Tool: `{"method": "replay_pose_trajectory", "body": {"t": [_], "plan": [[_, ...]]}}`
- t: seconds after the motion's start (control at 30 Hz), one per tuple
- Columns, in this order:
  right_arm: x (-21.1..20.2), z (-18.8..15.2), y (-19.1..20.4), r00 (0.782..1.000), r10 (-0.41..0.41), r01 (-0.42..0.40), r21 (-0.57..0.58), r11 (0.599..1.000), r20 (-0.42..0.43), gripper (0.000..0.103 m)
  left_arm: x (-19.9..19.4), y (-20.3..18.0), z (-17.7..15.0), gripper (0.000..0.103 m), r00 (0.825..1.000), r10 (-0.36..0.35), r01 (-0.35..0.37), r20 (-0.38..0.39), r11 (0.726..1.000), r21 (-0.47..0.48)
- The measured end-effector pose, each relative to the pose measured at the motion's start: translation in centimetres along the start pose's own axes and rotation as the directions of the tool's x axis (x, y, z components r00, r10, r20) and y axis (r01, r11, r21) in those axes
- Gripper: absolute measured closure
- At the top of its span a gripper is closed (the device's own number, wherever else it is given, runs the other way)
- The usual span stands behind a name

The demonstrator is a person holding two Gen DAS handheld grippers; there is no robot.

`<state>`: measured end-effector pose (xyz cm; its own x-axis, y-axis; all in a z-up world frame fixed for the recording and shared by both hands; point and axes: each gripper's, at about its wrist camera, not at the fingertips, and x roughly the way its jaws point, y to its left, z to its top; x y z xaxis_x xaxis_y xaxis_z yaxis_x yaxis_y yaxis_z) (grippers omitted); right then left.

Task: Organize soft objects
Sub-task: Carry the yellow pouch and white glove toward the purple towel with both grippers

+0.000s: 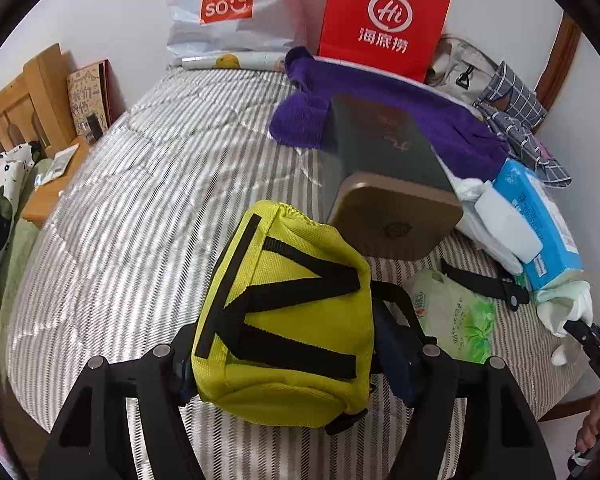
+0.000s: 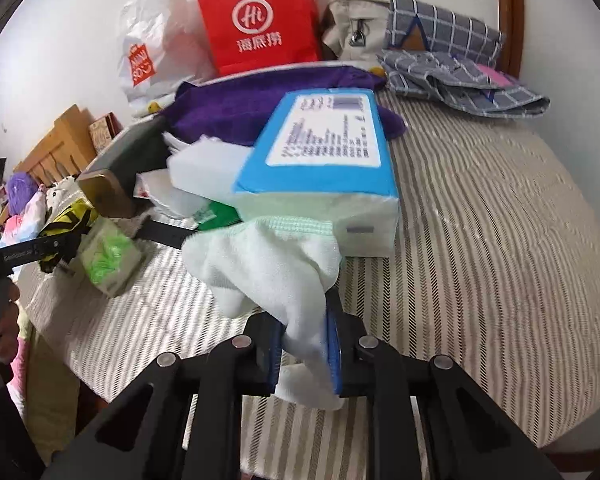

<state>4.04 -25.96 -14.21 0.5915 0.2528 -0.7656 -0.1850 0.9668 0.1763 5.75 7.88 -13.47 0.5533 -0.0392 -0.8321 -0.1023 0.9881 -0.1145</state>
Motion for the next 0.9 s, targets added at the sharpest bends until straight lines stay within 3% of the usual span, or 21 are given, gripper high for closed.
{"method": "replay_pose_trajectory", "body": {"t": [0.3,0.9], "plan": [[-5.0,1.0,0.9,0.994,0.015,-0.015,-0.003,1.0,0.113,0.084,-3.4,0.4,0.4,0.034,0.998,-0.016,0.016,0.064,1.0,0.002],[-8.6,3.0,0.8,0.987,-0.012,0.008,0.025,1.0,0.161,0.084,-7.7,-1.6,2.4,0.034,0.989,-0.05,0.047,0.137,0.999,0.026]]}}
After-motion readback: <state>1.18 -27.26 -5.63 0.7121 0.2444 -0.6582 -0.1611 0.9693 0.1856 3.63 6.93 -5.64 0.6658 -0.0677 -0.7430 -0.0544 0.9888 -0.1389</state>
